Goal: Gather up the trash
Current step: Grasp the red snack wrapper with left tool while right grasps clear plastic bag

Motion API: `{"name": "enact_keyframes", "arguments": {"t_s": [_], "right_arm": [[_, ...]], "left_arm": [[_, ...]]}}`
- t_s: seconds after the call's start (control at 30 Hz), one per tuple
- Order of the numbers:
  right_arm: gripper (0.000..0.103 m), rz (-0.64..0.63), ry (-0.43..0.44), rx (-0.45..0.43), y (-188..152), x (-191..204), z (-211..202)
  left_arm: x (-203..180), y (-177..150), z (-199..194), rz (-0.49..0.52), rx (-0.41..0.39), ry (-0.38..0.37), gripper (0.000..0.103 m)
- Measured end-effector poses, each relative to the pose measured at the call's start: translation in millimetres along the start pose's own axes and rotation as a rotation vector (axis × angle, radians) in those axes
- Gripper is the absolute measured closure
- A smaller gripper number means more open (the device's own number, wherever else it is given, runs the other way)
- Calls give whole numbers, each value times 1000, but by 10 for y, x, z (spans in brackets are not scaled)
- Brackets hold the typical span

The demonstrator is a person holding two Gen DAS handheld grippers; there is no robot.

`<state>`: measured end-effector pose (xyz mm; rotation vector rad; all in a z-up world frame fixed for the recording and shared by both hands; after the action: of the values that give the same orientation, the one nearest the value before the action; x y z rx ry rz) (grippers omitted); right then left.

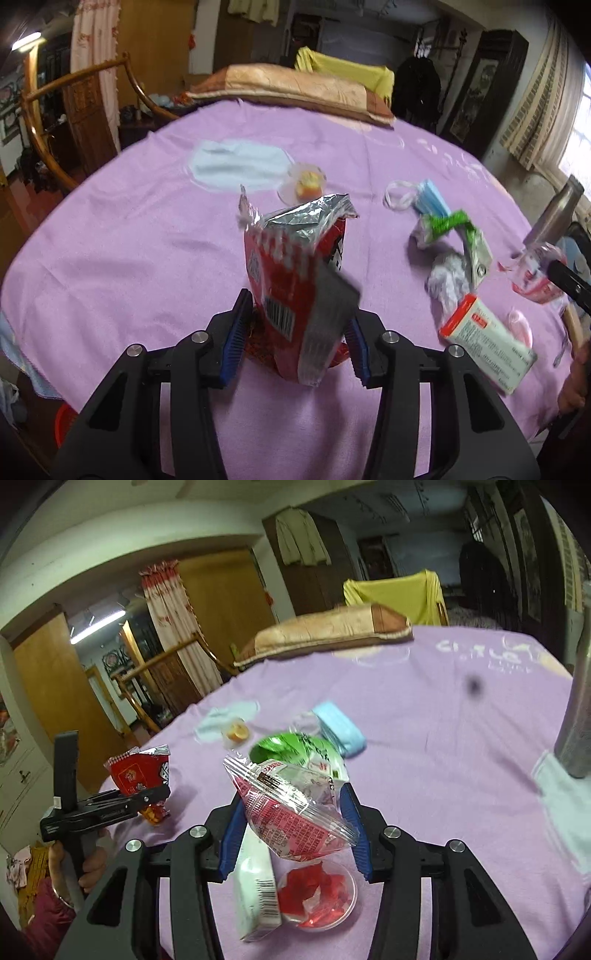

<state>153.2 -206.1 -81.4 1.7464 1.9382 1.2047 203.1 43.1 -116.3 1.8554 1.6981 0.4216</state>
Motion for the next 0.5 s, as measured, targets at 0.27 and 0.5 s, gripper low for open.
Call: {"name": "enact_keyframes", "arguments": {"t_s": [0.27, 0.5], "right_arm": [[54, -18, 44, -33, 3, 158, -266], [54, -60, 123, -29, -27, 523, -346]], "left_arm": [[188, 87, -559, -28, -97, 28, 56], [836, -360, -1053, -121, -122, 130, 56]]}}
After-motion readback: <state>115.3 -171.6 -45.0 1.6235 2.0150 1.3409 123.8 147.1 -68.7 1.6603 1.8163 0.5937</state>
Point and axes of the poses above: each gripper's, at about its wrist camera, not at the fingertips, and z roughly the way its jaws point, x to its left, y to its top, the point moved 10 cm from there along z, roughly the way its jaws point, and after that the axes turned 7 degrees about x, right-handed, at the moved point
